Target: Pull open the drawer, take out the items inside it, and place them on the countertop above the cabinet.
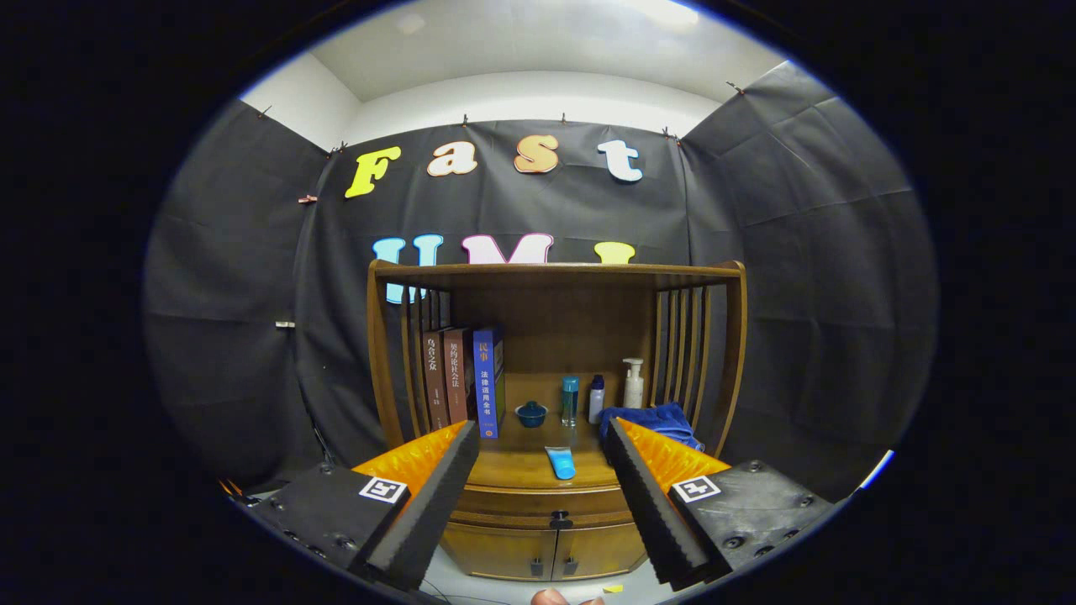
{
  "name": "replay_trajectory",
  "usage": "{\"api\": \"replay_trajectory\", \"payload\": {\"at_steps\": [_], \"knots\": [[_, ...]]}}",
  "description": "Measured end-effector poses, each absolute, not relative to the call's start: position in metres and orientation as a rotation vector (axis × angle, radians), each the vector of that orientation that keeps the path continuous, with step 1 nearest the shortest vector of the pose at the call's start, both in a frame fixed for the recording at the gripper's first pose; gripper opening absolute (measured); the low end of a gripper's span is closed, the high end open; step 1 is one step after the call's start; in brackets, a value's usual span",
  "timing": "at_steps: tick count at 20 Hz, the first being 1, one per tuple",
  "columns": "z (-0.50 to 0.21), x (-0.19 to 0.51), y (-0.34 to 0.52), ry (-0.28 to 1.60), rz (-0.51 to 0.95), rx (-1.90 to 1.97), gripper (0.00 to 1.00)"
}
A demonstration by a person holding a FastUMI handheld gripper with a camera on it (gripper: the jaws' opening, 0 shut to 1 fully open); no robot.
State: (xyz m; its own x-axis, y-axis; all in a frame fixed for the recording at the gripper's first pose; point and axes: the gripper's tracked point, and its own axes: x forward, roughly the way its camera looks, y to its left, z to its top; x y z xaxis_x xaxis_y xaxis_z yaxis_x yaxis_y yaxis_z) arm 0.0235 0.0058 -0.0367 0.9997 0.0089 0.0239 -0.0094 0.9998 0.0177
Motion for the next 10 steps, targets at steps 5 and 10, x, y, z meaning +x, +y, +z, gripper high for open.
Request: {"api": "replay_trajectory", "payload": {"at_steps": [5, 10], "knots": [[-0.0401, 0.0239, 0.0019, -0.018, 0.001, 0.023, 0.99], [-0.0414, 0.0232, -0.0015, -0.016, -0.006, 0.025, 0.99]]}}
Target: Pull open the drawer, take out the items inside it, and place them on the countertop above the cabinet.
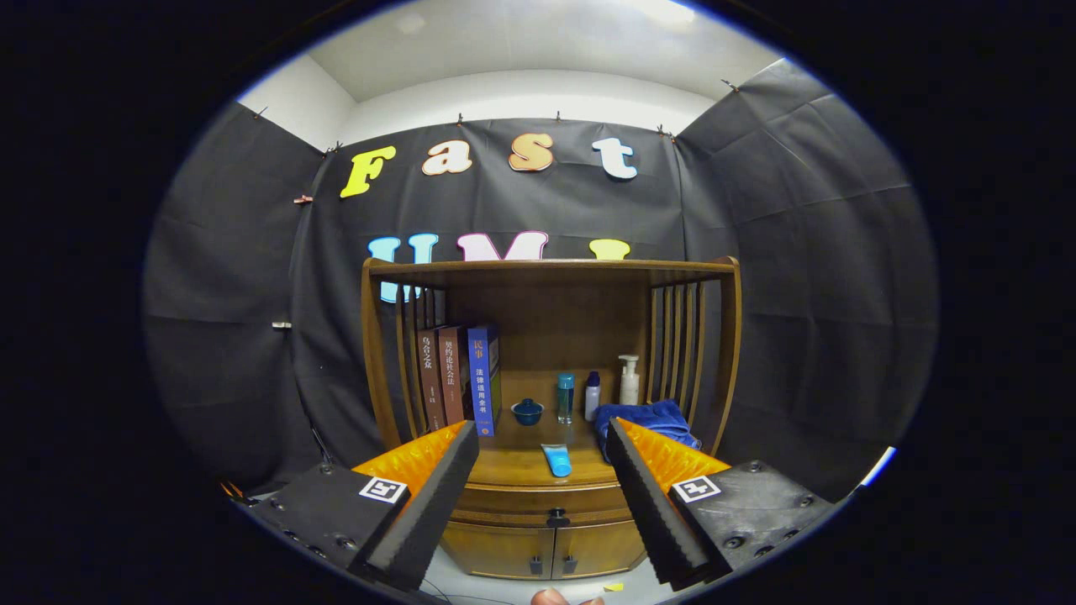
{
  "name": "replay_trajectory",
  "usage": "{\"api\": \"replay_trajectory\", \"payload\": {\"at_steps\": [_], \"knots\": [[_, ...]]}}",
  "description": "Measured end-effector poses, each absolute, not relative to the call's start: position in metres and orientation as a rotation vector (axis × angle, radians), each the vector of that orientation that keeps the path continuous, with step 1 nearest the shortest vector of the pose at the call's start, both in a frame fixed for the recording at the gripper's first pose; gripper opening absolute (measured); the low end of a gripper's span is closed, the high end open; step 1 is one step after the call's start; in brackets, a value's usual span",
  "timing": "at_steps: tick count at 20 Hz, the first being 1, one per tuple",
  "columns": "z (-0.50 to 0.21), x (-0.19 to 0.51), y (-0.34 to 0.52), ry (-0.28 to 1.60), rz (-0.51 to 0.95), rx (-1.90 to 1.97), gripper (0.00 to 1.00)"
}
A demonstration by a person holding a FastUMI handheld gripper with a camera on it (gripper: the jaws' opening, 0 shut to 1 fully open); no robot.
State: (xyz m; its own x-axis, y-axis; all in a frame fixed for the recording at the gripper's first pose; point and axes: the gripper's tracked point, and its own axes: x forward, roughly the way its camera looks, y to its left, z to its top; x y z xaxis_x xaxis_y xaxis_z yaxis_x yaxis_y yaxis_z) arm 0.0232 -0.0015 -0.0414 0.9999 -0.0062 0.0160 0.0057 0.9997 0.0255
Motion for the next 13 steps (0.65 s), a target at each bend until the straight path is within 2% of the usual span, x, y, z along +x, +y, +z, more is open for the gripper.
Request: {"api": "replay_trajectory", "payload": {"at_steps": [13], "knots": [[-0.0442, 0.0237, -0.0055, -0.013, -0.018, 0.022, 0.99]]}}
